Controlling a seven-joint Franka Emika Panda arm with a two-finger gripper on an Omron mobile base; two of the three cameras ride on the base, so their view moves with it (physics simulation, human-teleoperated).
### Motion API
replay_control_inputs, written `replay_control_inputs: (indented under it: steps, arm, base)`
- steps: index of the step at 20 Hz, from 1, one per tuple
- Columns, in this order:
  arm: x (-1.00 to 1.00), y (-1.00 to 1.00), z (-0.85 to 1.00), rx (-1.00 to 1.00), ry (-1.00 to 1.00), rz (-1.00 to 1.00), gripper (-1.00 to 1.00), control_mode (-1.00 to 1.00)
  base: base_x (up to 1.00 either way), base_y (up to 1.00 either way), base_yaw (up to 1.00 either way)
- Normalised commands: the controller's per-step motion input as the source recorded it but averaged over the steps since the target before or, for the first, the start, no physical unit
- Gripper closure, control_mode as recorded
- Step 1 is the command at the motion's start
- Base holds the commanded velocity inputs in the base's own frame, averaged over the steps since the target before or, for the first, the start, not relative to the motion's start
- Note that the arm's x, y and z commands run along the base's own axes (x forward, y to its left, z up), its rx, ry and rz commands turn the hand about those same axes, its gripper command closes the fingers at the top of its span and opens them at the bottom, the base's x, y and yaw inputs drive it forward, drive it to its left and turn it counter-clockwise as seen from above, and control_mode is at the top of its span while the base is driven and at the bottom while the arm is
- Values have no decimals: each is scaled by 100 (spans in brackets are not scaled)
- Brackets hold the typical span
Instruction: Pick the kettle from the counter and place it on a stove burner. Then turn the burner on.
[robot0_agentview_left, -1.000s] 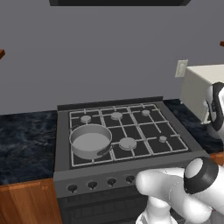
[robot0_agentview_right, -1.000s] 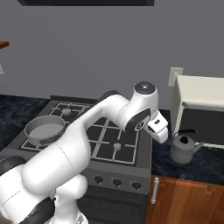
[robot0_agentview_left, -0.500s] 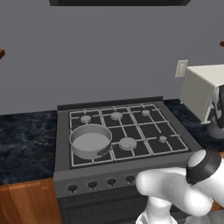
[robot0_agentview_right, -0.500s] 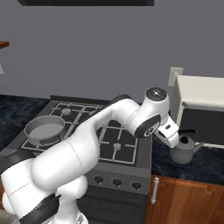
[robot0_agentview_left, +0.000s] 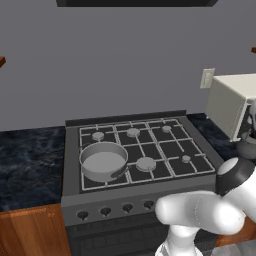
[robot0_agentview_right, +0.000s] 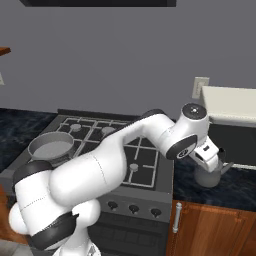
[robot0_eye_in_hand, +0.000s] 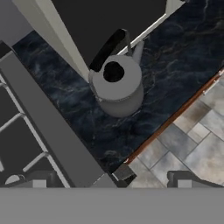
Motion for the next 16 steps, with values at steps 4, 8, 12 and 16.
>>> replay_control_inputs:
  steps: [4, 8, 12, 16]
  arm:
    - [22, -18, -12, 0, 0, 0, -100, -100]
    - [31, -12, -14, 0, 0, 0, -100, -100]
    - [29, -15, -14, 0, 0, 0, -100, -100]
    - [22, -20, -12, 0, 0, 0, -100, -100]
  base:
    - [0, 0, 0]
    - [0, 0, 0]
    - [0, 0, 0]
    - [0, 0, 0]
